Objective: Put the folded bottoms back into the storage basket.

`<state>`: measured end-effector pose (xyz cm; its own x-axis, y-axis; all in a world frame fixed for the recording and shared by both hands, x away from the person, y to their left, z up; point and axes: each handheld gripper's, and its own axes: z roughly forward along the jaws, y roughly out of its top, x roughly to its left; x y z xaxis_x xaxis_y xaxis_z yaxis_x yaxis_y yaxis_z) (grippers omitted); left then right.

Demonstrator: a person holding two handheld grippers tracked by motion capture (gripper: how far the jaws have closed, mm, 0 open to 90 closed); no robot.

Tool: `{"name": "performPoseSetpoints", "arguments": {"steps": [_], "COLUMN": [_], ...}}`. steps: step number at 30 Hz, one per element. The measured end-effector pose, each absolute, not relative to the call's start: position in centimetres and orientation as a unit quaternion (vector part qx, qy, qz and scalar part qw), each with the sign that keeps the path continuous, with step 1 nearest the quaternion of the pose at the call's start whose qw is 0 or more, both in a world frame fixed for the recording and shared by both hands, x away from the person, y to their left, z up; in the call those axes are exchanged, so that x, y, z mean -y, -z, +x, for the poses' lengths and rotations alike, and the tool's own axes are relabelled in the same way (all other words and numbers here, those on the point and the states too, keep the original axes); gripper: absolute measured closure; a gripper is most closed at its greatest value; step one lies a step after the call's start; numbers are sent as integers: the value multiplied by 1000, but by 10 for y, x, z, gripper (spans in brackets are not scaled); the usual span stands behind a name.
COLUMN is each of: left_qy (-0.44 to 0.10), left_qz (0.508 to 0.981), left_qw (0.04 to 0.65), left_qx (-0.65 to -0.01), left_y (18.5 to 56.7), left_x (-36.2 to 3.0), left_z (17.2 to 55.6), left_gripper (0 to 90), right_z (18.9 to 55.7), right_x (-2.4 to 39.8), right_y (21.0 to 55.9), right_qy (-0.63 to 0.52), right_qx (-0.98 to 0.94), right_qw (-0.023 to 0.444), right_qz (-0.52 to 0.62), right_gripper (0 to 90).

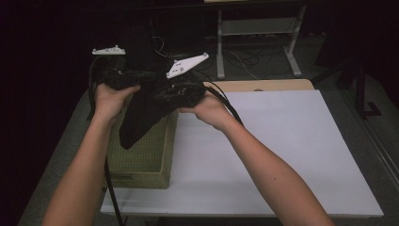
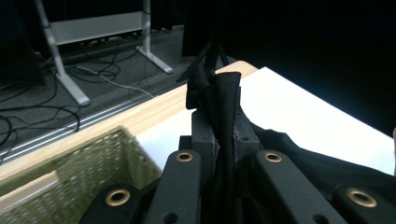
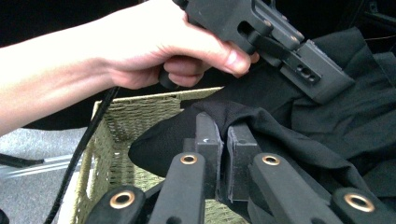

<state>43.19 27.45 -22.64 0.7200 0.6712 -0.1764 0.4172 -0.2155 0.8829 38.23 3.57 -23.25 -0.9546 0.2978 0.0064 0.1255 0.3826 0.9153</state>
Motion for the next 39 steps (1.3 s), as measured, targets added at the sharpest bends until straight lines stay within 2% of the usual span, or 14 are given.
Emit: {"name": "performPoseSetpoints", "arguments": {"steps": [19,39], "left_qy": [-136,-124], "left_qz": [751,754], "left_qw": [501,469], "left_qx": [-409,-443], "left_y": [266,309], "left_x": [-341,-355], "left_z": [432,436], "left_gripper": [833,833], "right_z": [386,384], "right_x": [-88,-114], "right_y": [262,306], "right_qy": [-519,-470], "right_qx": [-846,-874], "right_qw": [46,33], "right_qz": [116,116], "right_gripper": [853,852]}}
